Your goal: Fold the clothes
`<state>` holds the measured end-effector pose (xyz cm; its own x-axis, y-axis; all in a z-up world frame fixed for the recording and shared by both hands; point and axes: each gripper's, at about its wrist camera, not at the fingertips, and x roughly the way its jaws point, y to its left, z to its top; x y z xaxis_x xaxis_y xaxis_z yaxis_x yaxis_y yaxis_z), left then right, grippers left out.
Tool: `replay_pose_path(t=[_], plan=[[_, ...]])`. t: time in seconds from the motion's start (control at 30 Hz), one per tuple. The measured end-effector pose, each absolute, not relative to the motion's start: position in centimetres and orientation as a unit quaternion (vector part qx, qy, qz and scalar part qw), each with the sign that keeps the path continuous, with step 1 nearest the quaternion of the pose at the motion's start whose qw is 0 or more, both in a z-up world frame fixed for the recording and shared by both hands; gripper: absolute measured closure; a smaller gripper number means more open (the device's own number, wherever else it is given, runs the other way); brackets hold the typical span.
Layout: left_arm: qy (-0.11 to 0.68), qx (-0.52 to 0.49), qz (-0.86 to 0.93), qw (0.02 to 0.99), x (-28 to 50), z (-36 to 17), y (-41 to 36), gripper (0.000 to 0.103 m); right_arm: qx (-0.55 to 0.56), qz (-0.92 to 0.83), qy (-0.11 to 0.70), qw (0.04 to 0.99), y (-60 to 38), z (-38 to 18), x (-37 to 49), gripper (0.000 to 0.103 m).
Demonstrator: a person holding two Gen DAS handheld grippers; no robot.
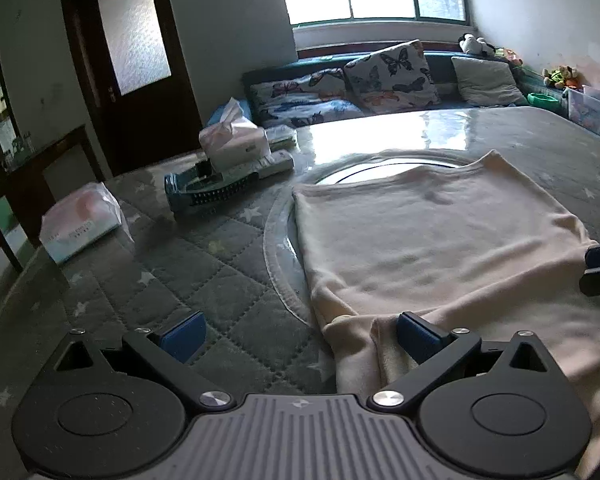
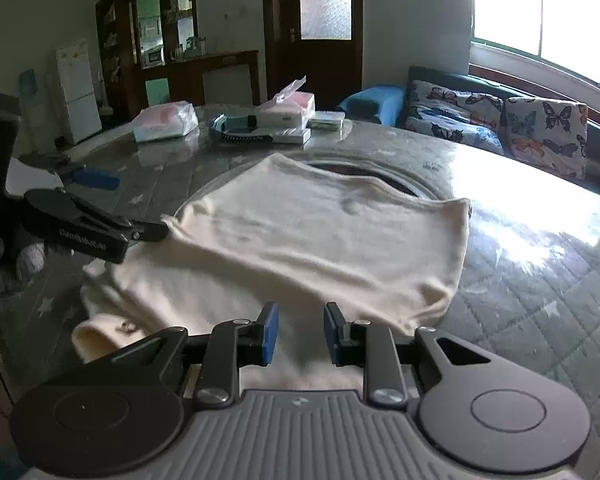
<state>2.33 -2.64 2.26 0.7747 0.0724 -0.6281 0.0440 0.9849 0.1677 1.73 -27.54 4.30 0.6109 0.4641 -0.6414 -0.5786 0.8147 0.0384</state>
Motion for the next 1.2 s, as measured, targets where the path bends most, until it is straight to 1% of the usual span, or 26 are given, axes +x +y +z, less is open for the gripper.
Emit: replay_pose_path(t=[0.13,0.33,0.43,0.7,1.0,1.2], plan=[[0.343,0.083,0.008,0.936,2.6,1.6,-2.3,0.0,-0.069,0.285,0.355,0.888,-28.0,3.0,2.8,0.079],[0.342,0.079,0.005,0.937,2.5,2.0,-2.4,0.0,-0.07,0.283,0.341,0.894,-28.1,3.9,2.4,0.079],[0.343,0.088,0.003,0.935,2.3,1.9,-2.4,0.0,-0.07,0.279,0.347,0.893,-28.0,3.5,2.9,0.079],[0.34,0.082,-0.015,0.937,-0.3,2.6,-1.6,0.0,-0.098,0.295,0.338,0.888,-27.3,4.0,1.1,0.078],[0.34,0.107,-0.022,0.934,-2.3,2.3,-1.4,0.0,-0.12,0.314,0.342,0.878,-26.4,3.3,-0.7,0.076],[0.323,0.151,-0.04,0.933,-4.1,2.8,-1.9,0.0,-0.119,0.309,0.343,0.879,-27.1,3.2,-1.2,0.075]])
